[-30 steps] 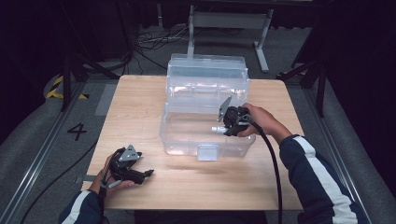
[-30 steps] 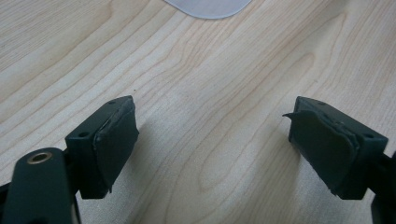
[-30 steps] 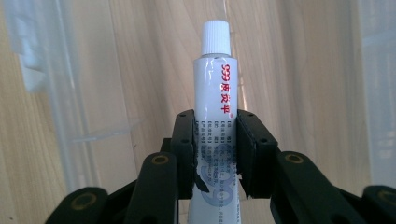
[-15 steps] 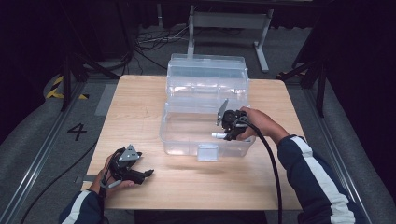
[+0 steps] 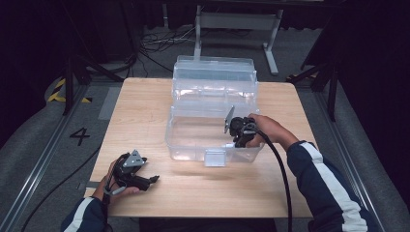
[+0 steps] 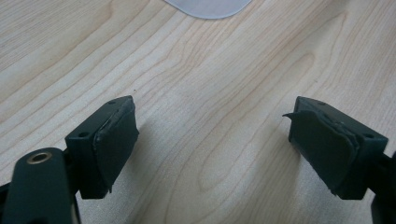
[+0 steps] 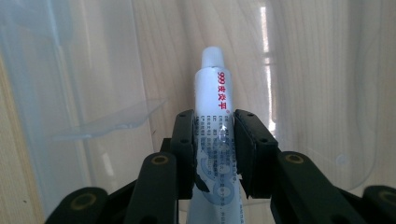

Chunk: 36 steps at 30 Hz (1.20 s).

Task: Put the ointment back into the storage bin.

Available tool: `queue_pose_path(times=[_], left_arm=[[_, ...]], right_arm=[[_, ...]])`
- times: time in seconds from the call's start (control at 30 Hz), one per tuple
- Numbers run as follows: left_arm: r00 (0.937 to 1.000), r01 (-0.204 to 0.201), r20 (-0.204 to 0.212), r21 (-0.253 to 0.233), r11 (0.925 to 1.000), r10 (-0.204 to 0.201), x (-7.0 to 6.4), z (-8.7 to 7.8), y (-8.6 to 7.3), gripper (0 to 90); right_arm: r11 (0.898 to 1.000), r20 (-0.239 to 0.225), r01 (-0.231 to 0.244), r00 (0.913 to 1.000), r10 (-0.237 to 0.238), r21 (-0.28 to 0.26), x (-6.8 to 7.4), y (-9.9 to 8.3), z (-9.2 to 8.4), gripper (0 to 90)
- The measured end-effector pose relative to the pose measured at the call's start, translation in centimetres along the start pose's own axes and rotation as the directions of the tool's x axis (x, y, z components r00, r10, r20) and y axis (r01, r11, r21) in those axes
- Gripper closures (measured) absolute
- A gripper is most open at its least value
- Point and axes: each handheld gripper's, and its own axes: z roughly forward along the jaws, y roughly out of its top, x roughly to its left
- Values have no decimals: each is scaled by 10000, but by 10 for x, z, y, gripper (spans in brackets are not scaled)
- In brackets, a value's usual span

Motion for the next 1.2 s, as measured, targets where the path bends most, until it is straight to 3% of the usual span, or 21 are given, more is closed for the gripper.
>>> queue_pose_path(times=[0.67,0.87,1.03,1.07,1.13,1.2], left_arm=[[10000,4,-3,0,10000,-4,0,0,0,158],[10000,68,-48,77,9999,-68,-1,0,1,158],[9997,168,-157,375,9992,-162,-3,1,6,165],[9997,160,-172,380,9991,-153,-4,1,7,175],[9998,114,-160,399,9991,-108,-5,1,9,196],[9994,37,-342,359,9993,-24,-9,2,15,216]], right_arm=[[9998,101,-113,9999,114,-136,0,-2,-2,685],[9967,310,-371,9987,395,-720,0,-8,-11,645],[9803,624,-833,9934,958,-1790,0,-19,-21,598],[9691,690,-1046,9900,1228,-2235,1,-23,-23,597],[9602,782,-949,9898,1192,-2626,2,-28,-25,584],[9435,1167,-970,9832,1403,-3168,4,-35,-28,577]])
